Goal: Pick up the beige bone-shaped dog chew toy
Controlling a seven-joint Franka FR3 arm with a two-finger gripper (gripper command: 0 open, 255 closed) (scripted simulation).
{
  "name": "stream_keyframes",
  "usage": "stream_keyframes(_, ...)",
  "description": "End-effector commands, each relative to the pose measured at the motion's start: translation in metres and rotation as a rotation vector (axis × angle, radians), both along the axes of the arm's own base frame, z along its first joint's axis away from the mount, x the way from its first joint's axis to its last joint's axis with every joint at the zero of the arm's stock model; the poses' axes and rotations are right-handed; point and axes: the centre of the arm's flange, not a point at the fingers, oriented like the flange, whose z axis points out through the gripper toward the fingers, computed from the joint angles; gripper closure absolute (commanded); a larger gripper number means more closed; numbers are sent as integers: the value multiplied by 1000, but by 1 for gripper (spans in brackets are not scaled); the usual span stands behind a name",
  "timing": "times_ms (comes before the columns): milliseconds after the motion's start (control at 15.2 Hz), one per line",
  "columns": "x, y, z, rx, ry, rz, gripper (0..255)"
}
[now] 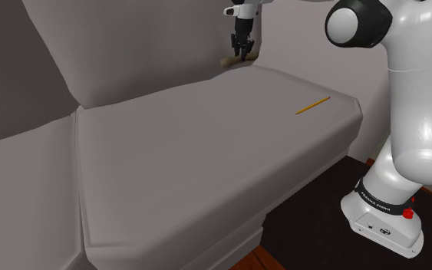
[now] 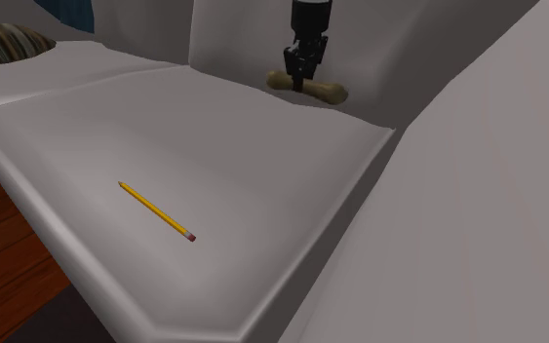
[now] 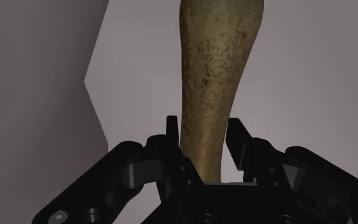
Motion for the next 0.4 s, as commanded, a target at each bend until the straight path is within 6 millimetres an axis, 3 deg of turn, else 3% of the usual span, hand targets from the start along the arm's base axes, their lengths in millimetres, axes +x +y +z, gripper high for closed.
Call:
stream_keyframes(0,0,1,11,0,0,0,255)
stream_keyframes(330,0,1,27,0,0,0,255)
